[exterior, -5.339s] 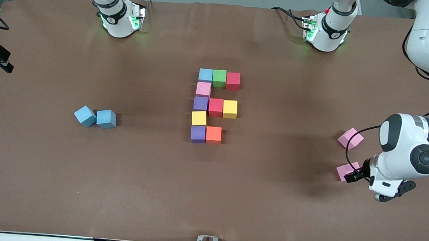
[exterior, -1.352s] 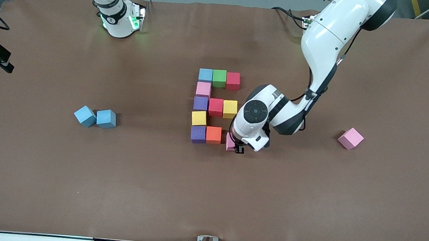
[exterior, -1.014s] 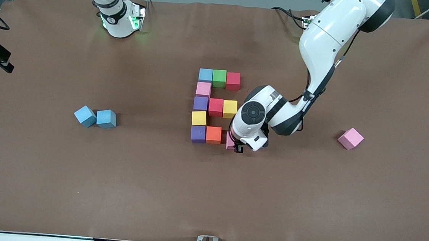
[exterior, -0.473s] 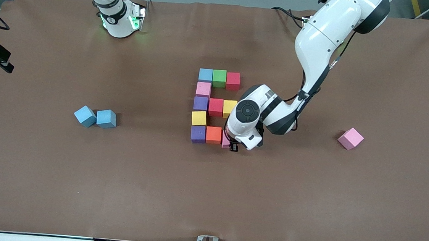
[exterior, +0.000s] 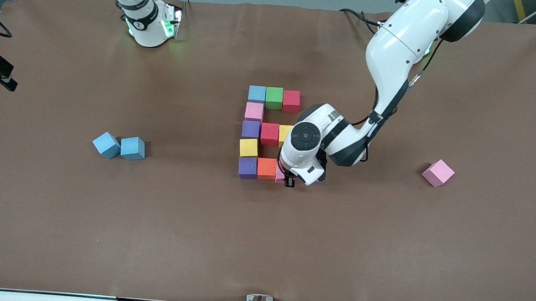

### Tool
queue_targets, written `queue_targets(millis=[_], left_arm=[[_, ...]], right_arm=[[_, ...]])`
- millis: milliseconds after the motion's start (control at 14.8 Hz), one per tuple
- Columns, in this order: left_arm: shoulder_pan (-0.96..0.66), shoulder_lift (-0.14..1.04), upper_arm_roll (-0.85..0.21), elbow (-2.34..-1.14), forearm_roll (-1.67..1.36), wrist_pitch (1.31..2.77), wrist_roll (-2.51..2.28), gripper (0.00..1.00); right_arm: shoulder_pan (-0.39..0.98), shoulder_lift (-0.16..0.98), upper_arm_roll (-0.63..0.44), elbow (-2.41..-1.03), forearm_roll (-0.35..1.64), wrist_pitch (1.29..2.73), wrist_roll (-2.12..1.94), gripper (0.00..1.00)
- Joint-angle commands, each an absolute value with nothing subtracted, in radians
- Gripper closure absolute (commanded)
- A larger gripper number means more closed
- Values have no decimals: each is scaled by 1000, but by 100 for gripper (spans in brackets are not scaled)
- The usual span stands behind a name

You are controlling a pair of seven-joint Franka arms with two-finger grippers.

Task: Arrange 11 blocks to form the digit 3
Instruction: 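Lower the pink cube next to the orange cube and open the left gripper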

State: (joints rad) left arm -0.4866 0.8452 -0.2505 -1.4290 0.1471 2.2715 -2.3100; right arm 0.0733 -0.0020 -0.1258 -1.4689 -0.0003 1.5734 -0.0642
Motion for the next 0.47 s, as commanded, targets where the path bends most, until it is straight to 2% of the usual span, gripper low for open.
queue_targets(millis=[0, 135, 405], left_arm=[[-503, 876, -239, -1396, 143, 2258, -2284, 31], [-502, 874, -239, -1396, 144, 2260, -2283, 0], [-502, 855, -239, -1394, 152, 2256, -2251, 0]], right_arm=[[77, 2, -124, -1459, -6, 1574, -51, 0], [77, 2, -124, -1457, -6, 1574, -51, 0], [77, 2, -124, -1457, -6, 1574, -51, 0]])
